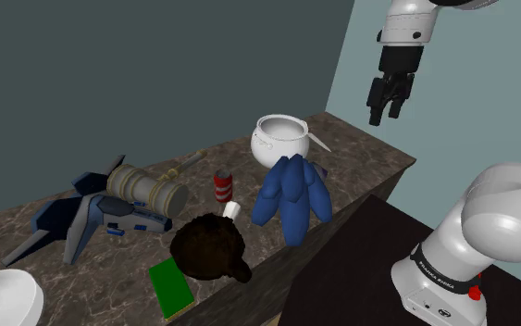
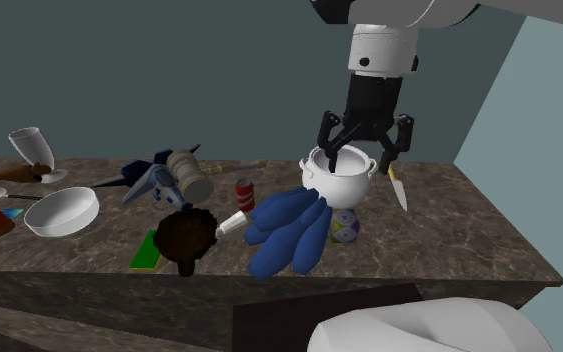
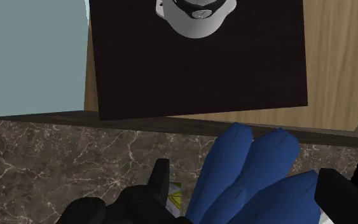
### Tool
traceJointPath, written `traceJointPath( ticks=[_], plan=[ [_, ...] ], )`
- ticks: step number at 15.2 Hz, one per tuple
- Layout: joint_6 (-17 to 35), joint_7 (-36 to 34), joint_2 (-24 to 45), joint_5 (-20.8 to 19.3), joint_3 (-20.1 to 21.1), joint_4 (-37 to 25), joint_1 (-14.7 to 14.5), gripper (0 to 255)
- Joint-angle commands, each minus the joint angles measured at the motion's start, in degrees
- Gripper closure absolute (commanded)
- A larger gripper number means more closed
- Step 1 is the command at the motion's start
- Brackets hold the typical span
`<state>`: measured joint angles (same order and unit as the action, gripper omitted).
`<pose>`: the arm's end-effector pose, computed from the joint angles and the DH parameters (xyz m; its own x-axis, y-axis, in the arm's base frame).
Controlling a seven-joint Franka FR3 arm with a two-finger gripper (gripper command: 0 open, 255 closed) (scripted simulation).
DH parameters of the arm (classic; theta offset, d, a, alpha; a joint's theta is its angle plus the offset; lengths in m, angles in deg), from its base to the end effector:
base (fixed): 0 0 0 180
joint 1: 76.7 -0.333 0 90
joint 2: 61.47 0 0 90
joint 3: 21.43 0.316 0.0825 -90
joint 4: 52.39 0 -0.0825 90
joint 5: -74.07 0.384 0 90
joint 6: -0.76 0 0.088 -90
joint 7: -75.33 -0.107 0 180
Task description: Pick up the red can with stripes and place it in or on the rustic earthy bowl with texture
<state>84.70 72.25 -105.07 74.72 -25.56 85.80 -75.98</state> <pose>0.2970 -0.0287 0.5482 0.9762 -0.1067 -0.1888 -0.1182 -0.9917 -0.0509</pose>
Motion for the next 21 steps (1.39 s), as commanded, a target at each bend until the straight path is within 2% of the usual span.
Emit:
traceJointPath(
  ticks=[1,11,21],
  plan=[
    [0.0,0.0,0.0,0.0,0.0,0.0,0.0,0],
    [17.0,-8.2,15.8,4.2,6.9,-0.4,-2.8,0],
    [30.2,-16.6,36.2,3.8,12.3,-9.0,-4.6,0]
  ],
)
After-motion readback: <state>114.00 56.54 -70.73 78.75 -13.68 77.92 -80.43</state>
